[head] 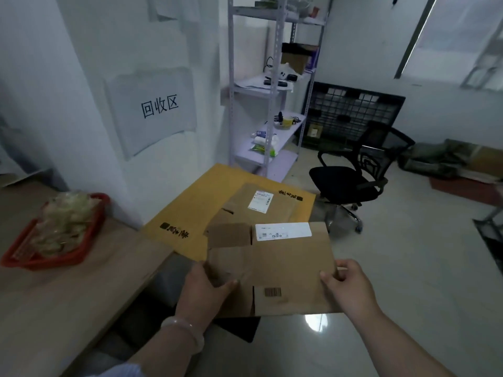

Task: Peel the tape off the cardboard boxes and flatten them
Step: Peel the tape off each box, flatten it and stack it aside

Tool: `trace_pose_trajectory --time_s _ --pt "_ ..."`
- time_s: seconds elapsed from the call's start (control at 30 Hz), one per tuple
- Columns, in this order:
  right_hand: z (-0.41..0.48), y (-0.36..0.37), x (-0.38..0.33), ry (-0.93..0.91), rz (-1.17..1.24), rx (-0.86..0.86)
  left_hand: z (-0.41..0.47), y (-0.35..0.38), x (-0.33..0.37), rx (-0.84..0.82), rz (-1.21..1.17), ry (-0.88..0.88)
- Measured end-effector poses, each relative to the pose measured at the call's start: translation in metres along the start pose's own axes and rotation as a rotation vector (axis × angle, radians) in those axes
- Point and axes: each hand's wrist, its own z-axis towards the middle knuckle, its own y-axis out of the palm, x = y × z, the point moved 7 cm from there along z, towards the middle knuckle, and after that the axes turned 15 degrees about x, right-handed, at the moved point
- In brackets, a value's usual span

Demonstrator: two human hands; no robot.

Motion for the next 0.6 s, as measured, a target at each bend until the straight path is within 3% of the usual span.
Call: trace_pose_trajectory --time_s 0.23,0.6 --pt "0.102 0.06 -0.026 -0.049 -0.013 -0.08 0.077 0.058 0.013 0.047 0.011 -0.09" --pt "0.23 0.175 -0.078 -0.171 -0.162 -0.301 0.162 0.121 0.002 0.112 -0.05 -0.453"
